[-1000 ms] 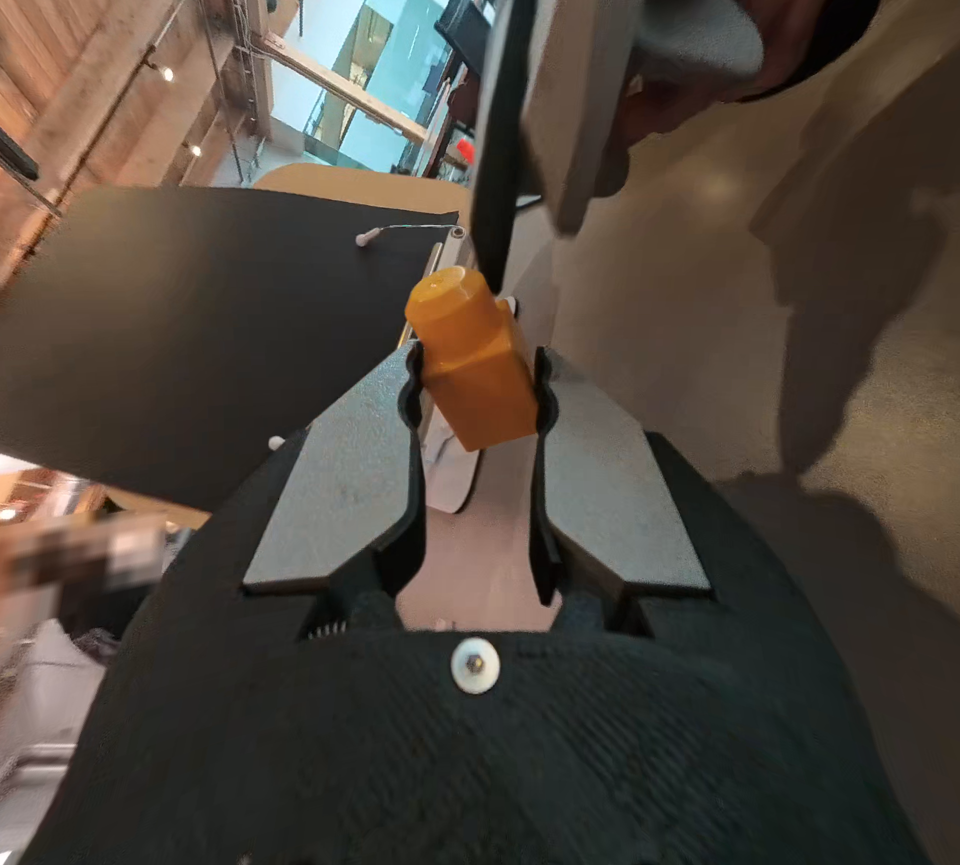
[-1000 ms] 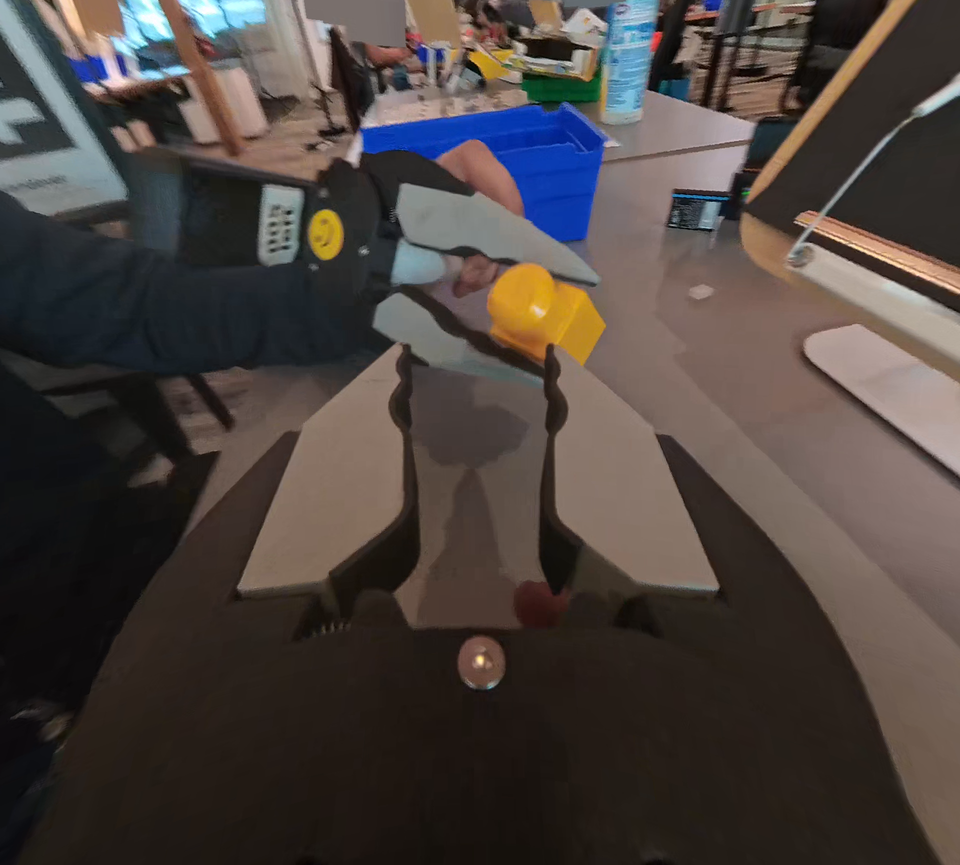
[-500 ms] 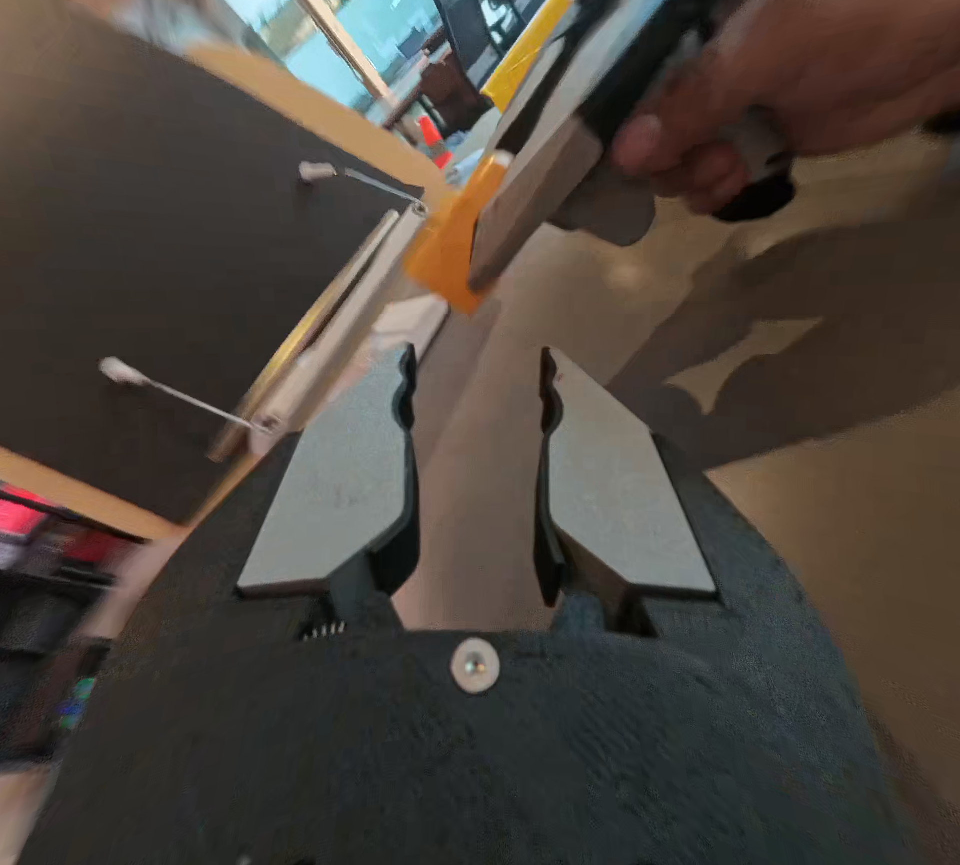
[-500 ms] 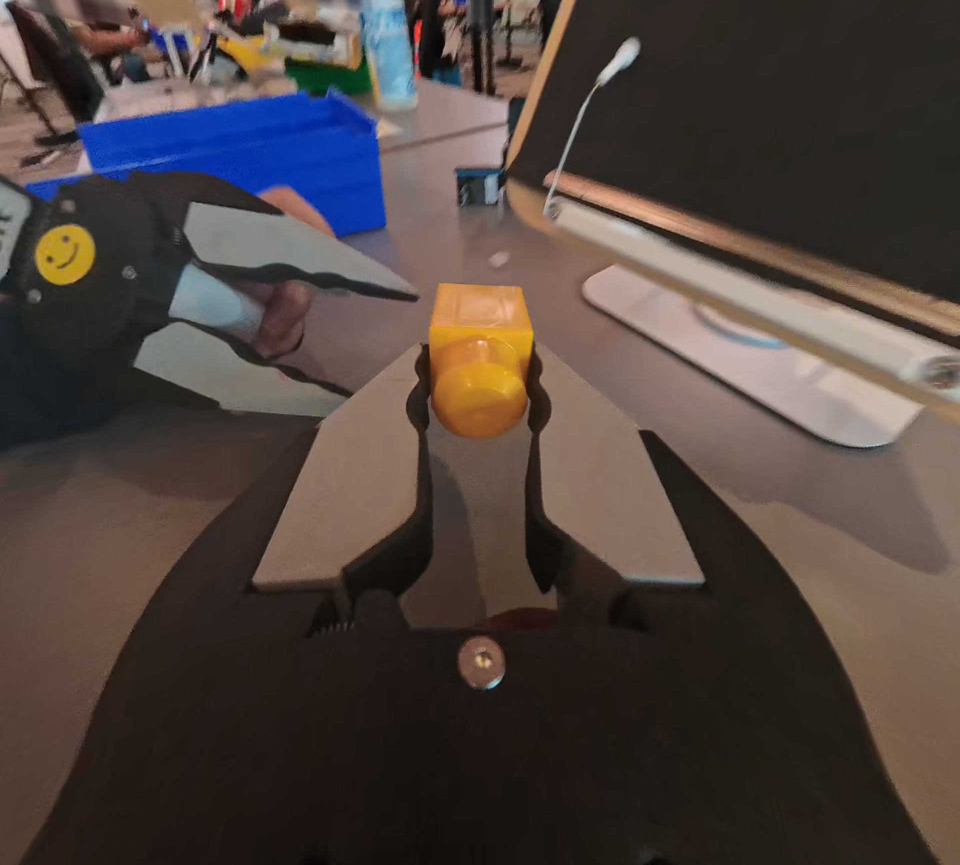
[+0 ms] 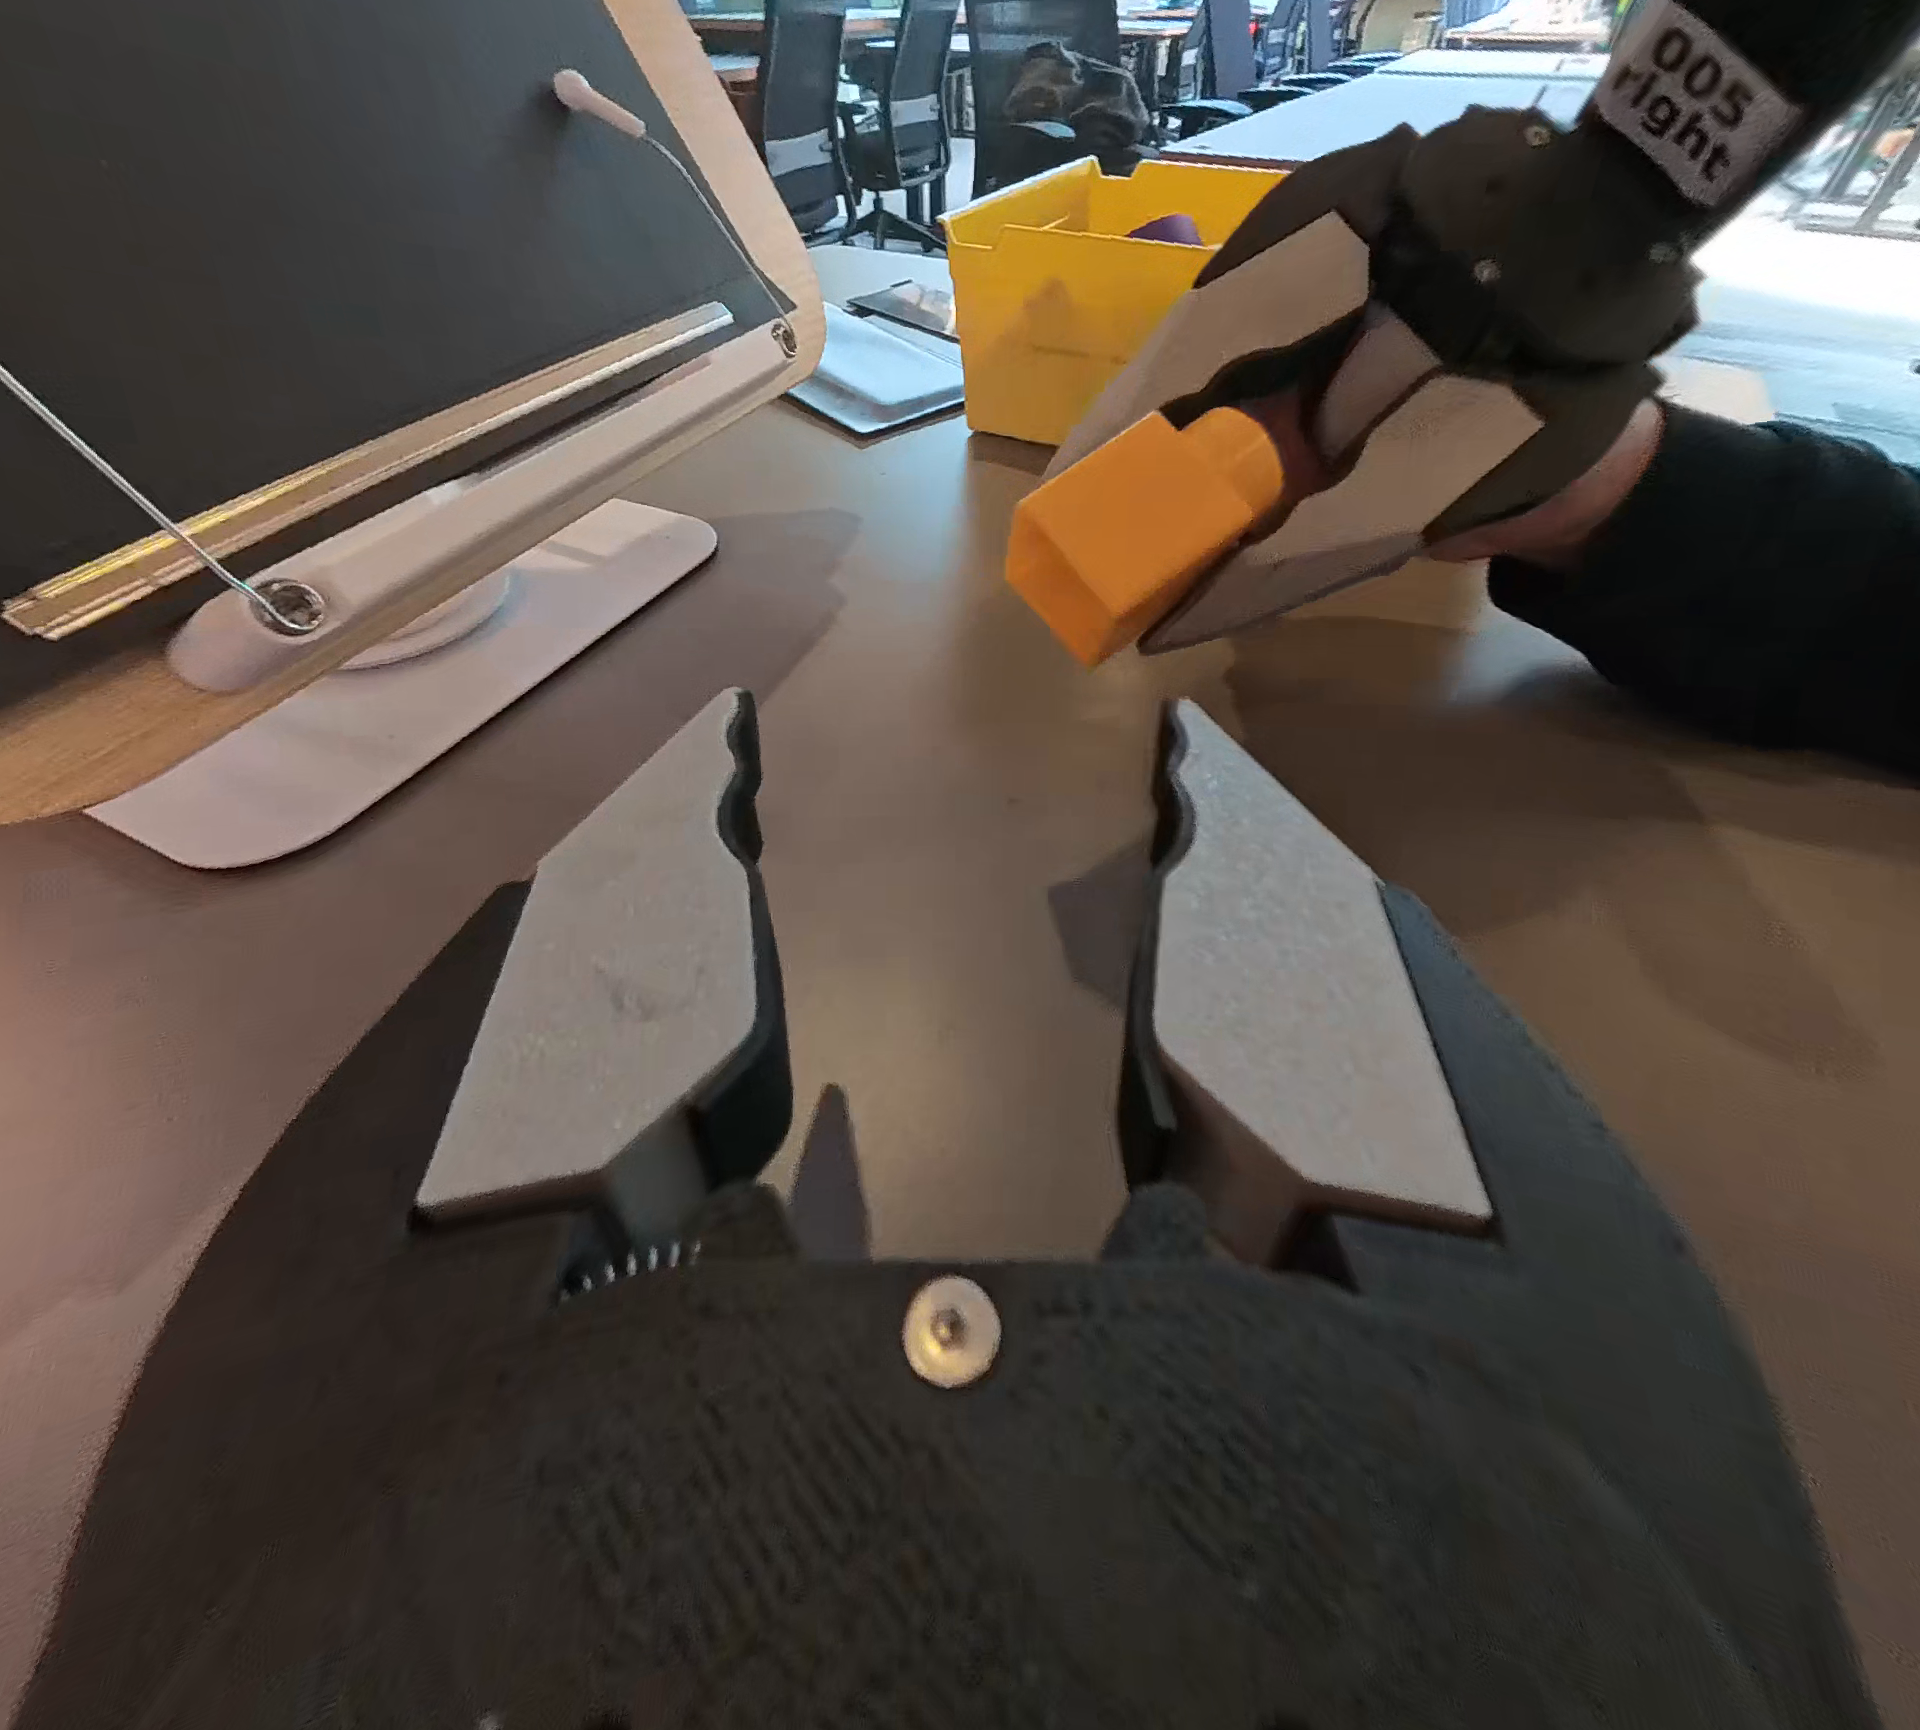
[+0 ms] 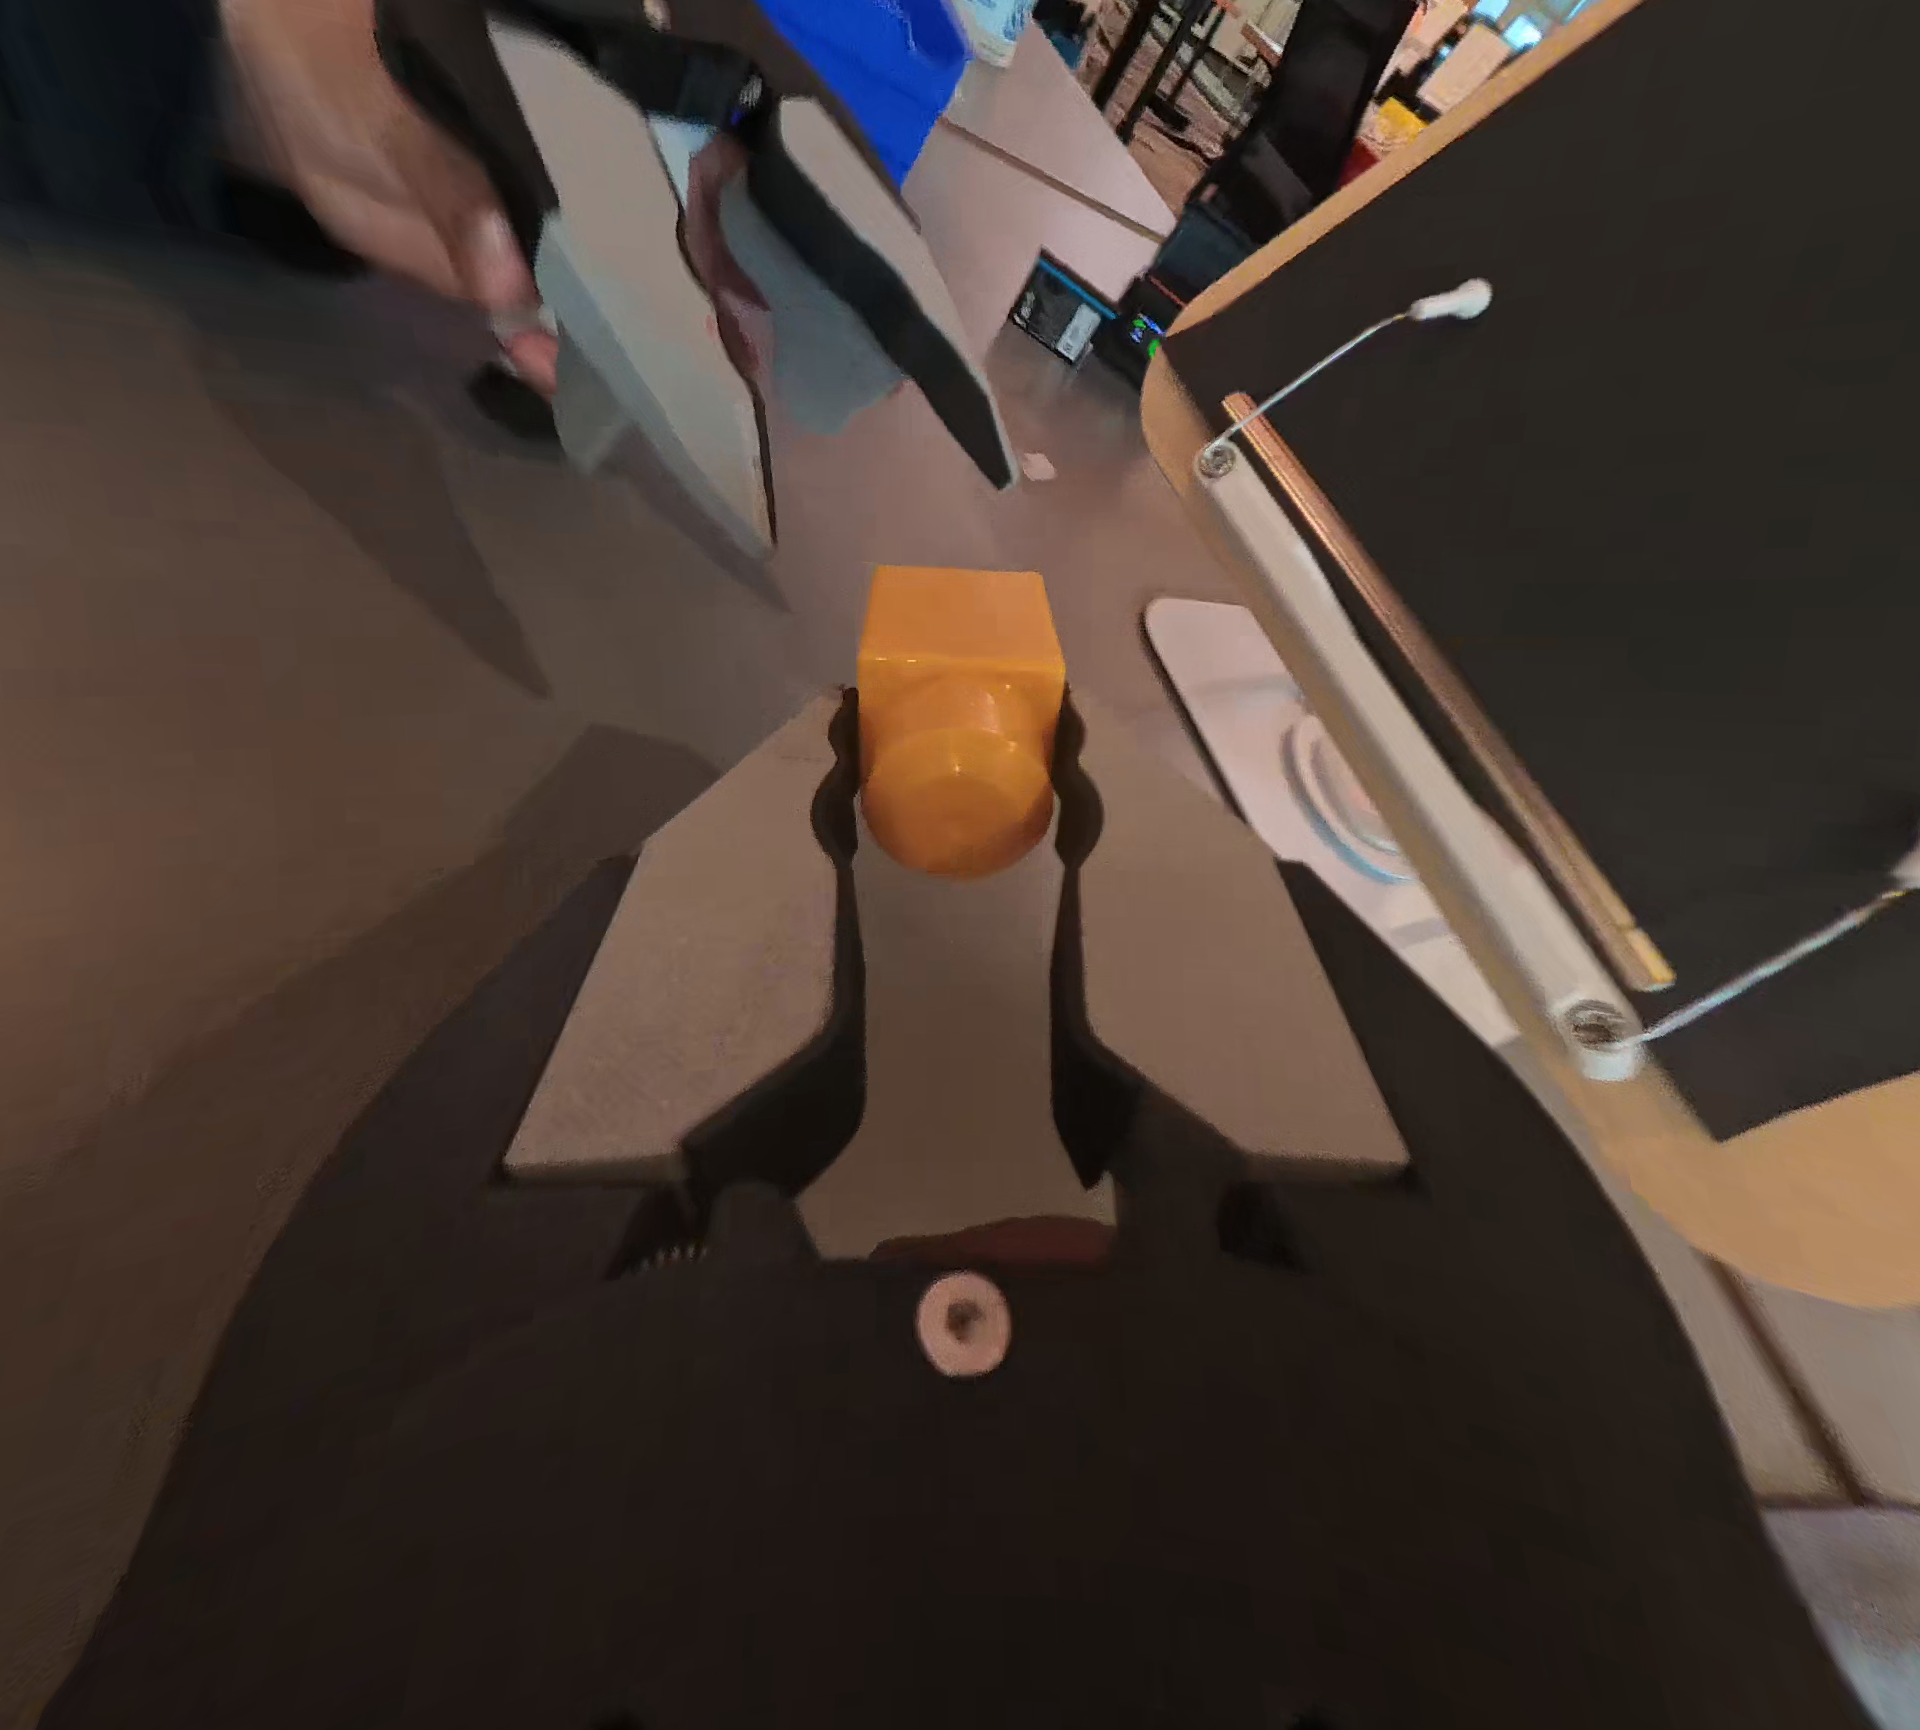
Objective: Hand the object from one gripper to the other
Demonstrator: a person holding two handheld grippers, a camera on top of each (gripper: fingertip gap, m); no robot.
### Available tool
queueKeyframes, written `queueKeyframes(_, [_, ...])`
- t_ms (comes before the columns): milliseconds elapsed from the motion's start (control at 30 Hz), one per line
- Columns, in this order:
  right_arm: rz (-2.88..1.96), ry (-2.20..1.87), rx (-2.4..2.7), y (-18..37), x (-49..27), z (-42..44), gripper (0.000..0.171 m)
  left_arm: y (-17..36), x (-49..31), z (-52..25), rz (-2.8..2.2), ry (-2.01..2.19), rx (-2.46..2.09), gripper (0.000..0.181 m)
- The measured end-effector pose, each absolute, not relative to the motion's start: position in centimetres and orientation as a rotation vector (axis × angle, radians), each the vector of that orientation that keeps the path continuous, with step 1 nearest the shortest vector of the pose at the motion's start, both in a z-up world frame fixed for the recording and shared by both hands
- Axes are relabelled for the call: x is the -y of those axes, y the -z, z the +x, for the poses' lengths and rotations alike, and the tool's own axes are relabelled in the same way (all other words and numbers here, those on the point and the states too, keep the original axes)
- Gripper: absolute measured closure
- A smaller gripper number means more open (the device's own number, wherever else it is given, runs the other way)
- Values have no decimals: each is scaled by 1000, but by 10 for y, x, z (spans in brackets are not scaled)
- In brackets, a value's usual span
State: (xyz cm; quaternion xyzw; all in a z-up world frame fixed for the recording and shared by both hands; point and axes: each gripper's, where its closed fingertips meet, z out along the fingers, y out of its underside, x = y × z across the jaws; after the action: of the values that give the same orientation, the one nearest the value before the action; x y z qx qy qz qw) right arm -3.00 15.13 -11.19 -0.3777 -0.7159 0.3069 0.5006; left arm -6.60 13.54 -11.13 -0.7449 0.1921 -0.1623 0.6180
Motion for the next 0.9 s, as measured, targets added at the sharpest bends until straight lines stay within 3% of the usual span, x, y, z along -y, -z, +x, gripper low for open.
queueKeyframes(300, [-423, 114, 1616, 99, -161, -34, 138, 97, -128, -56, -1684, 832, -235, 106])
queueKeyframes(400, [-341, 247, 1611, 107, -155, -41, 138, 97, -130, -50, -1690, 798, -247, 105])
queueKeyframes(533, [-242, 183, 1575, 98, -124, -50, 138, 102, -127, -34, -1700, 690, -380, 106])
queueKeyframes(667, [-162, 45, 1577, 98, -105, -46, 139, 96, -109, -15, -1650, 792, -515, 125])
queueKeyframes(900, [-296, -339, 1595, 95, -94, -39, 137, 92, -98, -10, -1621, 793, -625, 135])
